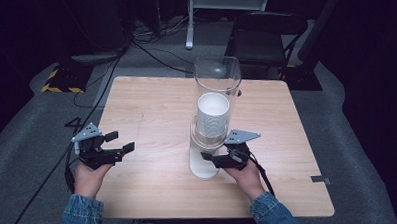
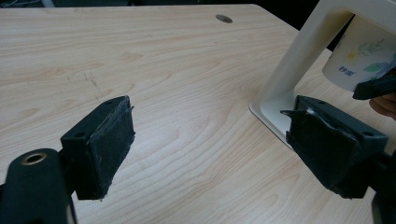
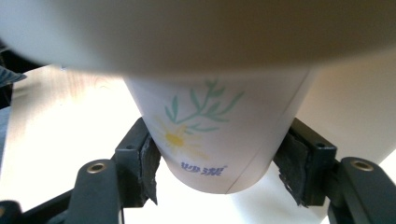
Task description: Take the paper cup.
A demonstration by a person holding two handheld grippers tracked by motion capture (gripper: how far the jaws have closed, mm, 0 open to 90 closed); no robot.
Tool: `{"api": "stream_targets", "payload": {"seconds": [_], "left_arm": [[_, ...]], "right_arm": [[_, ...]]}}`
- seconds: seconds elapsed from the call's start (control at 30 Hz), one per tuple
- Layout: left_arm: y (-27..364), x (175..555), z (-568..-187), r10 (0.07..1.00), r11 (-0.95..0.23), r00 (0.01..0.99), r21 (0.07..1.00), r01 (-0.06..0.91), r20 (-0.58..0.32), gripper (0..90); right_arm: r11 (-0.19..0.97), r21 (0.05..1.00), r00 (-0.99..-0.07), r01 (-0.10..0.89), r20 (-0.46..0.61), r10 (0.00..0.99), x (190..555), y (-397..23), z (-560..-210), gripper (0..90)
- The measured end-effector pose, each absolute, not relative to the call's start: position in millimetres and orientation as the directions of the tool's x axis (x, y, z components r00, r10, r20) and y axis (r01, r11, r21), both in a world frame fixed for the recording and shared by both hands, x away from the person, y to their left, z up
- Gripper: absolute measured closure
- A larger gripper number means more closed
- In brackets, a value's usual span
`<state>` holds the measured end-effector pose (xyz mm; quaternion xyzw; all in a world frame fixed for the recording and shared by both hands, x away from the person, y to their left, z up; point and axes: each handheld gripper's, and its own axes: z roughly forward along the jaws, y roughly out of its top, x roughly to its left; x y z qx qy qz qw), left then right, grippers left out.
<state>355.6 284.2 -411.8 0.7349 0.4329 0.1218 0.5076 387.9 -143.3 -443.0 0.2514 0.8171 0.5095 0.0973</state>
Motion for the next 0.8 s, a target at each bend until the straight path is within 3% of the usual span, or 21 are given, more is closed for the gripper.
{"api": "stream_targets", "payload": {"seconds": [0.17, 0.8], "left_arm": [[284, 356, -411, 0.759, -0.103, 0.595, 0.853, 0.511, -0.264, 14.8], [285, 359, -412, 0.756, -0.100, 0.595, 0.851, 0.516, -0.272, 14.8]], "right_arm": [[0.380, 0.849, -0.849, 0.368, 0.141, 0.509, 393, -148, -457, 36.9], [0.464, 0.809, -0.853, 0.362, 0.087, 0.514, 387, -149, -464, 36.3]]}}
